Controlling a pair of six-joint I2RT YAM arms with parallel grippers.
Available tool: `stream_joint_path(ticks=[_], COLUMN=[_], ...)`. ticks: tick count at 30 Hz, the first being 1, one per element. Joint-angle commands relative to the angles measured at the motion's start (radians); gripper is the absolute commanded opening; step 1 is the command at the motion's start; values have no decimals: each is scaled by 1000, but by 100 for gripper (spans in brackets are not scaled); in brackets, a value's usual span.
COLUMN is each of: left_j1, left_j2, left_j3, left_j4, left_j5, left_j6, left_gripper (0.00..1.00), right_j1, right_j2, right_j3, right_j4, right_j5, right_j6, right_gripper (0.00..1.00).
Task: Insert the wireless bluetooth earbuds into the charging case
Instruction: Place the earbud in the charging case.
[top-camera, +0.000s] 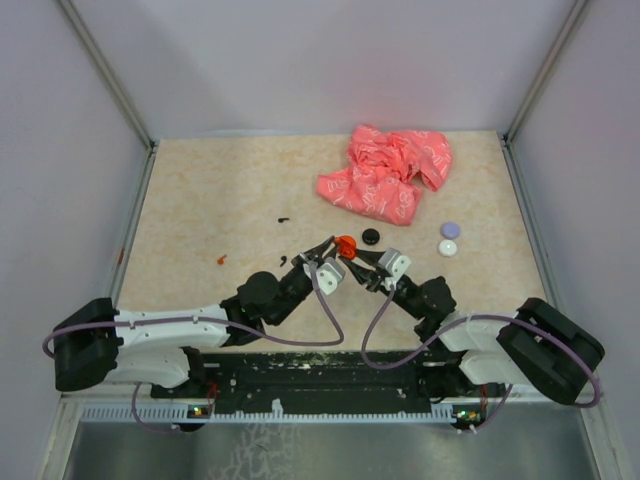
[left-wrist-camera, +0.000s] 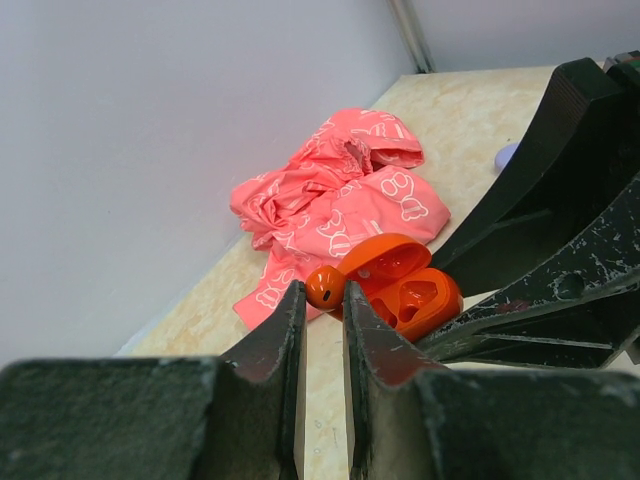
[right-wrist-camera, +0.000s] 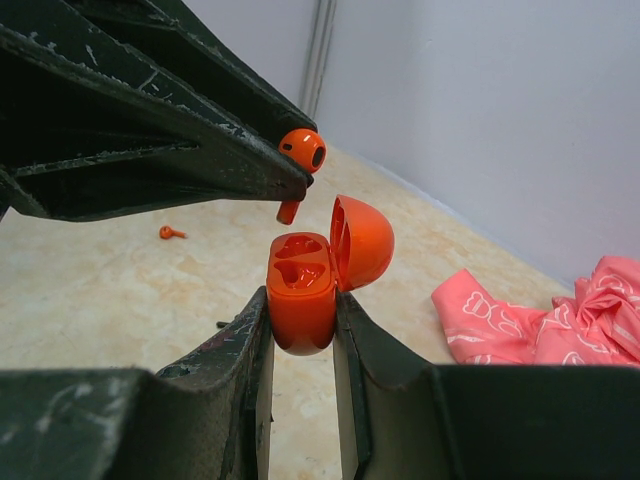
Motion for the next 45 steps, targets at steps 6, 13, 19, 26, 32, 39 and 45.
stream_joint_path(ticks=[6, 13, 19, 26, 32, 39, 45], left_j1=[-10, -11, -20, -35, -42, -48, -50], left_j2=[29, 42, 41, 29, 28, 19, 8], left_j3=[32, 35, 36, 37, 49, 63, 83], left_j4=[49, 52, 29, -10, -64, -111, -170], left_j5=[20, 20, 26, 15, 8, 2, -11], left_j6=[-36, -38, -50, -73, -98, -142, -192], left_gripper=[1, 1, 3, 10, 17, 31, 36], right_j1=[10, 11, 11, 11, 10, 11, 11], right_j2=[-9, -10, -12, -16, -18, -18, -18], right_j3=[12, 12, 11, 10, 12, 12, 10], right_j4=[67, 64, 62, 51, 44, 41, 41], right_j5=[-2, 2, 9, 25, 29, 29, 30], right_j6=[15, 17, 17, 18, 18, 18, 18], right_gripper=[0, 0, 0, 0, 0, 0, 0])
